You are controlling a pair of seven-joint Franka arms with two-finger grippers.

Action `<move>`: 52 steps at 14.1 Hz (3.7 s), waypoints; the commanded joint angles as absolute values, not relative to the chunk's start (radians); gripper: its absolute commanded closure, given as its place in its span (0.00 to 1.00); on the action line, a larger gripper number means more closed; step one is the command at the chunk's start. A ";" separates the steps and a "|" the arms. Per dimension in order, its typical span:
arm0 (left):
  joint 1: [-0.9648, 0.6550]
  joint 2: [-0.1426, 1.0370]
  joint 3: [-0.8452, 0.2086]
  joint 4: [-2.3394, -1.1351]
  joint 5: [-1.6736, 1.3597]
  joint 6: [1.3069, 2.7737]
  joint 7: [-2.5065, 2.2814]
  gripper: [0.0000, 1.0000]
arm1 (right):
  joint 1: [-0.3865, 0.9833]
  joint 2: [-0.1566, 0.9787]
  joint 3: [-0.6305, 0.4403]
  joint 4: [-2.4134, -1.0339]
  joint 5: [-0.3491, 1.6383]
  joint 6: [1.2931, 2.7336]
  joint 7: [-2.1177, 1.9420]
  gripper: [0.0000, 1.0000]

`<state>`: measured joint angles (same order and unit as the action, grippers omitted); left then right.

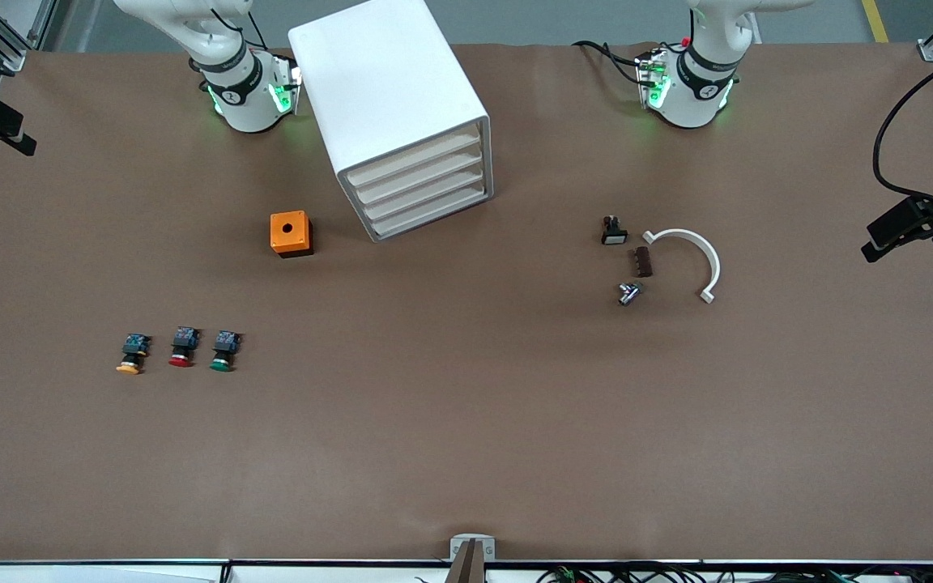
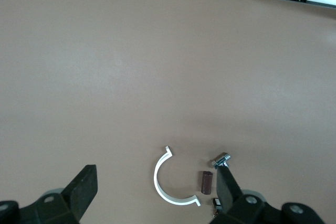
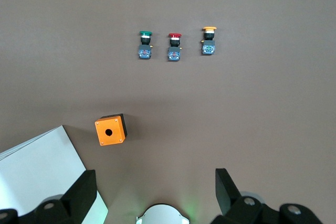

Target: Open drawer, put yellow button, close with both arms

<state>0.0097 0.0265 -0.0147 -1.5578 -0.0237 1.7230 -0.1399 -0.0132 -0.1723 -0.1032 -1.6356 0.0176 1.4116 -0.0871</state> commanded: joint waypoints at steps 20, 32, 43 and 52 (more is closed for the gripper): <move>-0.058 0.147 -0.028 -1.546 -0.041 1.638 -0.253 0.00 | -0.014 0.064 -0.107 -1.572 -0.003 1.457 -0.094 0.00; -0.405 0.357 -0.028 -1.419 -0.271 1.448 -1.153 0.00 | -0.100 0.224 -0.112 -1.703 -0.023 1.840 -0.095 0.00; -0.489 0.727 -0.035 -1.259 -0.742 1.390 -2.027 0.01 | -0.146 0.370 -0.109 -1.854 -0.015 2.267 -0.127 0.00; -0.491 0.848 -0.077 -1.267 -1.015 1.259 -2.330 0.10 | -0.161 0.508 -0.104 -1.924 0.031 2.493 -0.158 0.00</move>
<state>-0.4964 0.8244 -0.0589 -1.2894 -0.9875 1.2876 -2.2831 -0.1448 0.4998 -0.1232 -1.9219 0.0046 2.4844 -0.1376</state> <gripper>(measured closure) 0.048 0.000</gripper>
